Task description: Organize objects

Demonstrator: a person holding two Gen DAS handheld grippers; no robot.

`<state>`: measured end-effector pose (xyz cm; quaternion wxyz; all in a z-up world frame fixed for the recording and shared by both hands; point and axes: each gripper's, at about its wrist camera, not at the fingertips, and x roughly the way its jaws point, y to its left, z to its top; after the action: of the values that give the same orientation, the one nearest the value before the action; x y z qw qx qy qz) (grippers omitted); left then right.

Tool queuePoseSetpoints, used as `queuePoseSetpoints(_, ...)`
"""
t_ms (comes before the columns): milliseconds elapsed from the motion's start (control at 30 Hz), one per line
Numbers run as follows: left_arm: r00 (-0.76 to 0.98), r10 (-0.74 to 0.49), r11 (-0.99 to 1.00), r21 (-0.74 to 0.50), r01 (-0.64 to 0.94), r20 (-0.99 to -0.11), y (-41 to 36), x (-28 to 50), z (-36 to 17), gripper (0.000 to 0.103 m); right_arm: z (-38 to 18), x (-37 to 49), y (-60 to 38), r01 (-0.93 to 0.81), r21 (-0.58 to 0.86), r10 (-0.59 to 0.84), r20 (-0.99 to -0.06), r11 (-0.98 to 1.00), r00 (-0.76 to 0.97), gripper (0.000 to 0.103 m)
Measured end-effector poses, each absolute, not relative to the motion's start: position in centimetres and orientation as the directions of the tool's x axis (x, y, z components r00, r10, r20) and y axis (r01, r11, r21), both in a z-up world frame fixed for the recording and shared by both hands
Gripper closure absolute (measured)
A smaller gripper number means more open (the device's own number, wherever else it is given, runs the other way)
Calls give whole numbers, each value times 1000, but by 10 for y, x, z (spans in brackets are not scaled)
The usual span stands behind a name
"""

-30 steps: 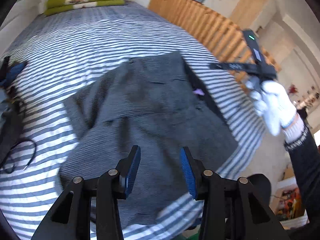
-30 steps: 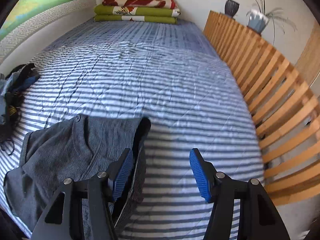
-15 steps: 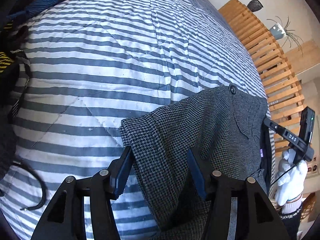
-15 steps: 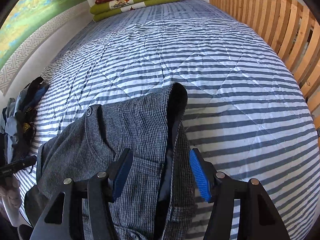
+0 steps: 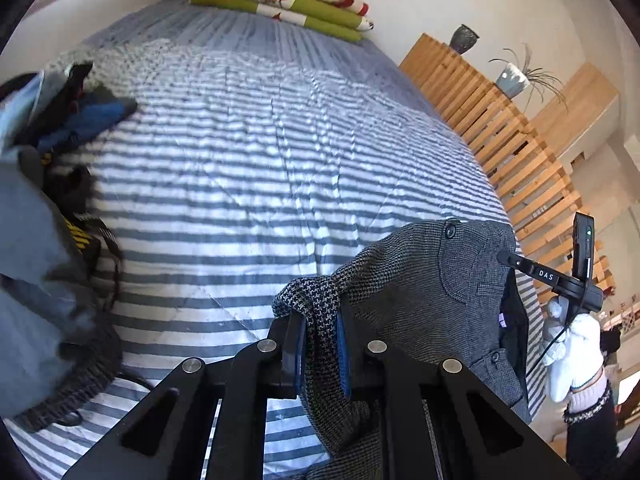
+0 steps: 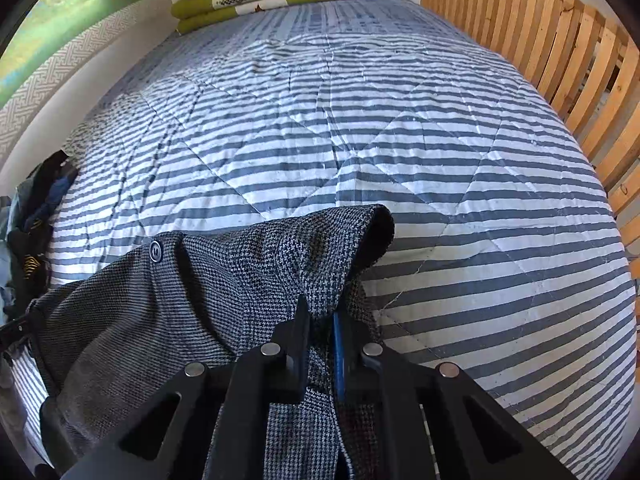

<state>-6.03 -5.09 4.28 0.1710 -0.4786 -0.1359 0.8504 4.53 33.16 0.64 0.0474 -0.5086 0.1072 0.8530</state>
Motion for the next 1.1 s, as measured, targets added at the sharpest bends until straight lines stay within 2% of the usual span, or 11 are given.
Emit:
queuePoseSetpoints(200, -592, 461, -884, -401, -241, -661, -92, -24, 149, 90, 80, 70, 334, -122, 249, -131, -797, -961, -589, 96)
queuePoseSetpoints(300, -655, 427, -903, -335, -270, -623, -102, -16, 197, 90, 116, 79, 330, -64, 288, -181, -745, -956, -642, 96)
queuePoseSetpoints(400, -706, 351, -936, -251, -247, -615, -98, -40, 219, 87, 139, 72, 321, -28, 282, -192, -719, -959, -668, 96)
queuePoseSetpoints(467, -704, 248, -969, -152, -197, -665, -88, -76, 209, 71, 142, 51, 311, -46, 246, -153, -727, -968, -669, 96)
queuePoseSetpoints(500, -666, 214, -976, -130, -174, -715, -86, -96, 199, 51, 138, 36, 307, -55, 215, -126, -740, -975, -661, 95)
queuePoseSetpoints(533, -649, 181, -984, -141, -113, -739, -90, -109, 188, 51, 132, 21, 301, -63, 158, -81, -762, -985, -643, 94)
queuePoseSetpoints(633, -615, 214, -975, -208, -83, -759, -102, -113, 164, 51, 97, -11, 296, -107, 37, 26, -845, -994, -534, 63)
queuePoseSetpoints(767, -553, 263, -961, -266, -78, -791, -119, -86, 130, 51, 72, 15, 291, -62, 89, -46, -863, -994, -503, 63)
queuePoseSetpoints(933, -468, 332, -942, -310, -126, -819, -121, -10, 84, 49, 45, 80, 268, 20, 155, -148, -891, -988, -429, 63)
queuePoseSetpoints(1100, -371, 377, -926, -331, -182, -849, -105, 69, 37, 49, 22, 131, 248, 84, 159, -179, -917, -984, -357, 56)
